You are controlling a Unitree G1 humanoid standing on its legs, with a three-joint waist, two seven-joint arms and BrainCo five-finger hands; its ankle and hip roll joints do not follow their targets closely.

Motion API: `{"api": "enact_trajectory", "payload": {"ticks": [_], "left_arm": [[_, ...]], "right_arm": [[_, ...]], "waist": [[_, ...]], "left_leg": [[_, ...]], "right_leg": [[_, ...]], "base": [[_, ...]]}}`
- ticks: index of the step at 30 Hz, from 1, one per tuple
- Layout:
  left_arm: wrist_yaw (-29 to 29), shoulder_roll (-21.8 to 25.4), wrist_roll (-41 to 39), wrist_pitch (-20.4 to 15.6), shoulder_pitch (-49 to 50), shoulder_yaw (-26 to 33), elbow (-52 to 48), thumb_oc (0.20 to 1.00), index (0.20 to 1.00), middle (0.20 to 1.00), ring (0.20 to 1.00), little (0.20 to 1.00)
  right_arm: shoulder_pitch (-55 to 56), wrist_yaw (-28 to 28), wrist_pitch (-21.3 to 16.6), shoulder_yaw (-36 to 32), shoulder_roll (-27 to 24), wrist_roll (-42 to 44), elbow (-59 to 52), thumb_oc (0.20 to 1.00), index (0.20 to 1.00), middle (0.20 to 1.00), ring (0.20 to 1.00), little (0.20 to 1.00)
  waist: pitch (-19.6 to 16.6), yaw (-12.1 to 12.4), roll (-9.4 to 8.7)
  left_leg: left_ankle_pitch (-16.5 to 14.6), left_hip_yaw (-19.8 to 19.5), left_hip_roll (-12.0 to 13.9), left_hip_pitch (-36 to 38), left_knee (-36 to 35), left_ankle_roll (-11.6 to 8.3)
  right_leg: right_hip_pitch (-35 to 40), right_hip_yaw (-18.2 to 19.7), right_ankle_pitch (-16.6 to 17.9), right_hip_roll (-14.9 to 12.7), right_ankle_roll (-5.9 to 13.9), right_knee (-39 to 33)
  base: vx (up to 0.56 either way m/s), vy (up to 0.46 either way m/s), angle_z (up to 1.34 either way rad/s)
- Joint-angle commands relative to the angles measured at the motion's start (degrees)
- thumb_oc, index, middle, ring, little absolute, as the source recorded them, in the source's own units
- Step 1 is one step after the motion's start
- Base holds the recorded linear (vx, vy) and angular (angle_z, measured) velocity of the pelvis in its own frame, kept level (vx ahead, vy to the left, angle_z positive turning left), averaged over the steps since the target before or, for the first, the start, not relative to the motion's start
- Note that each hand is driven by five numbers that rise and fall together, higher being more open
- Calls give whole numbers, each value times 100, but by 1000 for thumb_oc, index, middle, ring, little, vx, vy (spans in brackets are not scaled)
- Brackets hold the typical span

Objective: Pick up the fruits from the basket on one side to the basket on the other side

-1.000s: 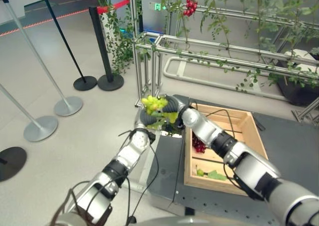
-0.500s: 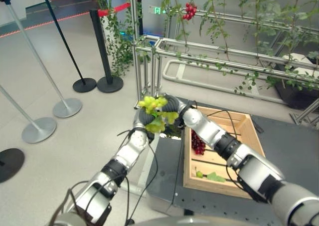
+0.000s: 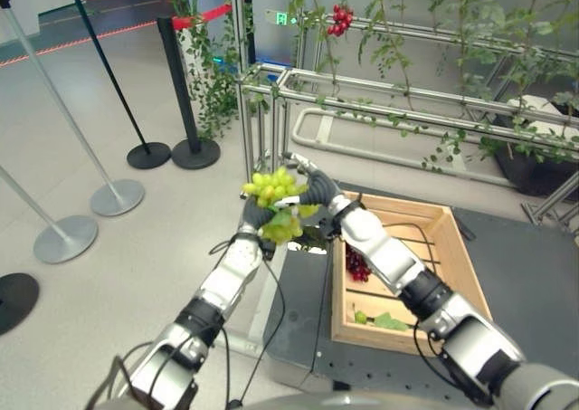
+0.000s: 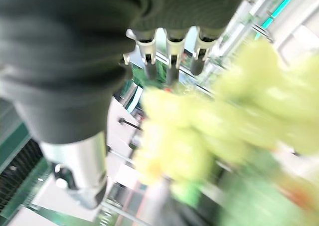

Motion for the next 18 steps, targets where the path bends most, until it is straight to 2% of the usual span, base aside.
{"api": "enact_trajectory", "payload": {"ticks": [1,8,15,18], "left_arm": [[-193,19,-286,-583,-472,214,-161,200,200,200,200,200],[-590,69,-893,-834,476,865,-687,200,200,200,200,200],[-827,54,-1254,-1003,1203,1465,-1085,200,200,200,200,200],[-934,63,-1368,-1082,1461,1668,-1223,200,200,200,200,200]], "right_arm": [[-204,-267,-437,-394,-279,184,-457,1000,1000,1000,1000,1000],[1126,-185,-823,-1314,-362,731,-1096,1000,1000,1000,1000,1000],[1902,-49,-1026,-1831,-315,1132,-1350,1000,1000,1000,1000,1000],[2074,6,-1099,-1955,-279,1328,-1300,1000,1000,1000,1000,1000]], "waist": [[86,-125,-17],[144,-221,224],[232,-251,414],[377,-222,476]], "left_leg": [[-374,194,-145,-371,377,232],[-320,268,-29,-344,406,136],[-206,257,167,-353,526,-32],[-47,186,288,-462,634,-149]], "right_leg": [[657,-395,-1224,-519,491,616],[713,-330,-1271,-381,398,486],[820,-319,-1347,-139,220,361],[848,-363,-1361,22,118,280]], "base": [[-23,-42,1],[-24,-57,-3],[-35,-81,-3],[-83,-105,1]]}}
